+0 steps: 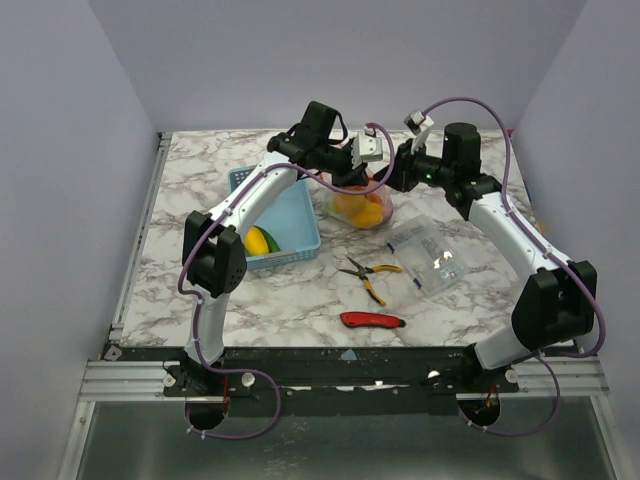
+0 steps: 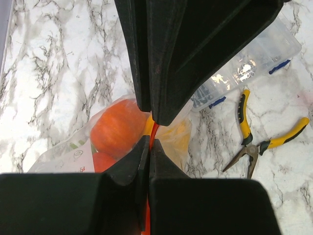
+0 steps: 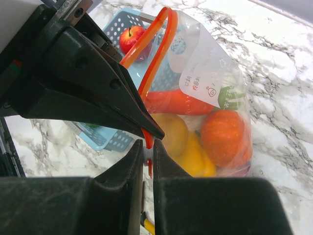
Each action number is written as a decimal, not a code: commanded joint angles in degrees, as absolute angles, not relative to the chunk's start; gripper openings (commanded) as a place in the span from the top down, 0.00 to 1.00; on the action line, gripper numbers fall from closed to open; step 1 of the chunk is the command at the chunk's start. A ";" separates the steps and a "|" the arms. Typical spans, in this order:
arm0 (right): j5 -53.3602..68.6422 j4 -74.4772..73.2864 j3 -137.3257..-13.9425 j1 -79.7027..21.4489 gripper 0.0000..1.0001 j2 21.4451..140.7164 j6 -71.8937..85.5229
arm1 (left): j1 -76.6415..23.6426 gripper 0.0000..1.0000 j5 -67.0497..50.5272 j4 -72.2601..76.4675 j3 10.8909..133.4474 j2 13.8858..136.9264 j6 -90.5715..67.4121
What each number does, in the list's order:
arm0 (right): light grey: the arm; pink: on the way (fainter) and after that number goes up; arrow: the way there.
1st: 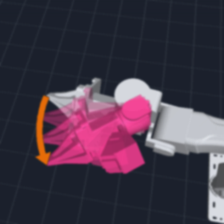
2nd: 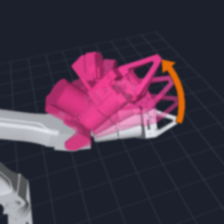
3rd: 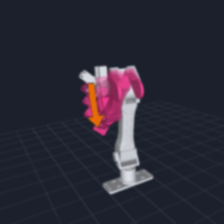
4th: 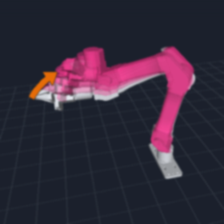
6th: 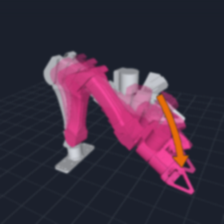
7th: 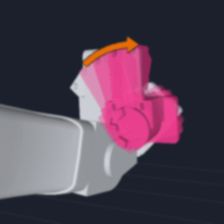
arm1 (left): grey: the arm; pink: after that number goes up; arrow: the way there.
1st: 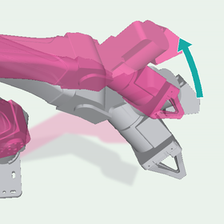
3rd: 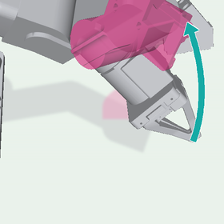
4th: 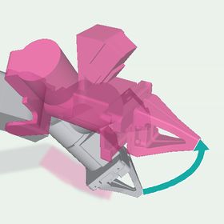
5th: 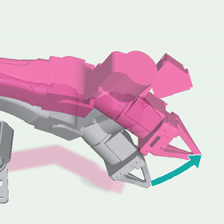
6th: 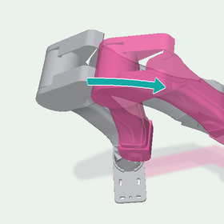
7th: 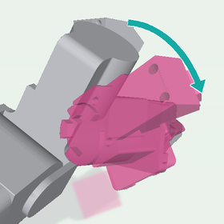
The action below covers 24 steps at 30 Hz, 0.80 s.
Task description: Place the food in the zip-top bag and seal the zipper
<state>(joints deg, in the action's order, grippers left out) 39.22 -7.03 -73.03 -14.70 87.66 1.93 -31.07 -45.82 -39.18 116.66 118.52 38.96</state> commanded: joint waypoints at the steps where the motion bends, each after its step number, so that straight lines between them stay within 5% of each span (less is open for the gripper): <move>1: 39.02 -7.40 -74.62 -15.29 0.90 88.77 1.86 | -30.58 1.00 -50.44 -38.52 116.78 115.41 39.81; 16: 41.70 -3.07 -79.50 -18.23 0.91 95.73 5.77 | -30.23 1.00 -53.85 -38.06 115.95 114.70 39.39; 24: 41.90 -1.66 -79.69 -18.98 0.78 97.00 10.96 | -29.88 1.00 -54.14 -36.26 114.49 114.19 38.57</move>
<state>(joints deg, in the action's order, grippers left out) 41.06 -3.36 -78.50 -17.32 95.77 7.27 -28.34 -47.53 -39.48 115.15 118.17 38.87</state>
